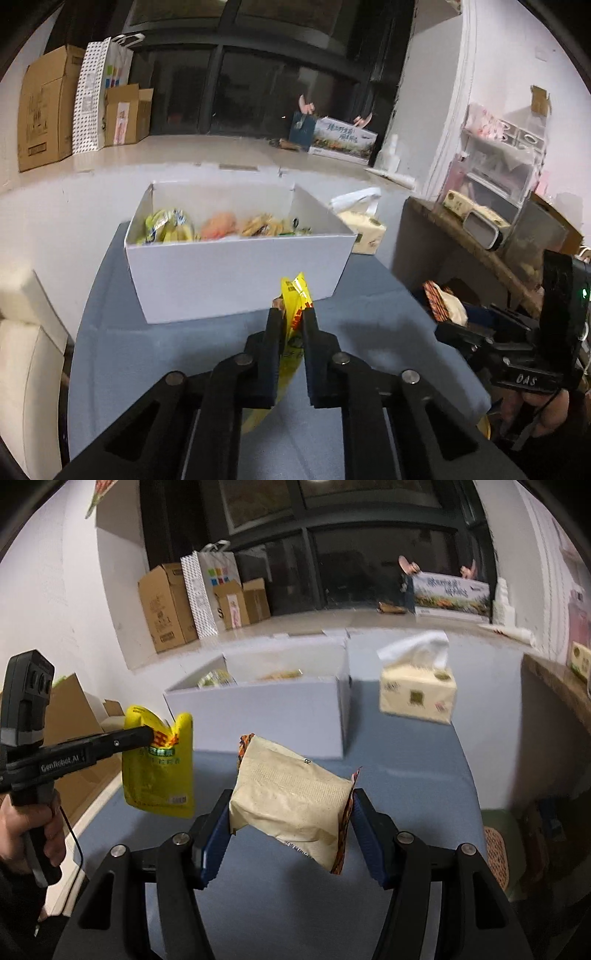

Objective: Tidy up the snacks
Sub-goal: 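Lift yellow bag and bread pack into the white box, open both tools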

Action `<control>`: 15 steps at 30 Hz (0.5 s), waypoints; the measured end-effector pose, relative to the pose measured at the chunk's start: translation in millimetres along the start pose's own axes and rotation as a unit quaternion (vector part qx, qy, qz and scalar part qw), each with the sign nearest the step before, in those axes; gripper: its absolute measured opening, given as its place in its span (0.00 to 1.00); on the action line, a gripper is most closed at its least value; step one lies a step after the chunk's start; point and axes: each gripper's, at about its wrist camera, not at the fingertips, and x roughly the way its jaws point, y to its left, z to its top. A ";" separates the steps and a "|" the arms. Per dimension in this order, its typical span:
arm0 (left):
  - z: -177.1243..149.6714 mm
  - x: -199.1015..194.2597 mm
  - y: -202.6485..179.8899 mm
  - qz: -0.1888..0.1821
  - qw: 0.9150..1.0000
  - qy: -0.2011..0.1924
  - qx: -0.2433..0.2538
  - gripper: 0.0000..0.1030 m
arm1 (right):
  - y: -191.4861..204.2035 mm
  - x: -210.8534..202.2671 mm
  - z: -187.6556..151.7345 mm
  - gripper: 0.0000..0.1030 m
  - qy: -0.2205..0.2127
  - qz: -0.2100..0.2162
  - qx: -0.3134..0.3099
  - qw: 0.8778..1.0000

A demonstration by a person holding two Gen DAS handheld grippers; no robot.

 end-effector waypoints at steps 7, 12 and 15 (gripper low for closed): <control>20.9 -11.1 7.8 -0.004 1.000 -0.026 0.010 0.10 | 17.1 2.4 32.6 0.64 -0.021 0.020 -0.015 0.999; 67.3 -17.0 16.0 0.010 0.997 -0.070 0.021 0.10 | 29.8 17.6 73.7 0.64 -0.037 0.033 -0.032 0.998; 100.7 -7.7 23.9 0.020 0.996 -0.086 0.026 0.11 | 30.7 39.0 104.2 0.64 -0.036 0.037 -0.029 0.998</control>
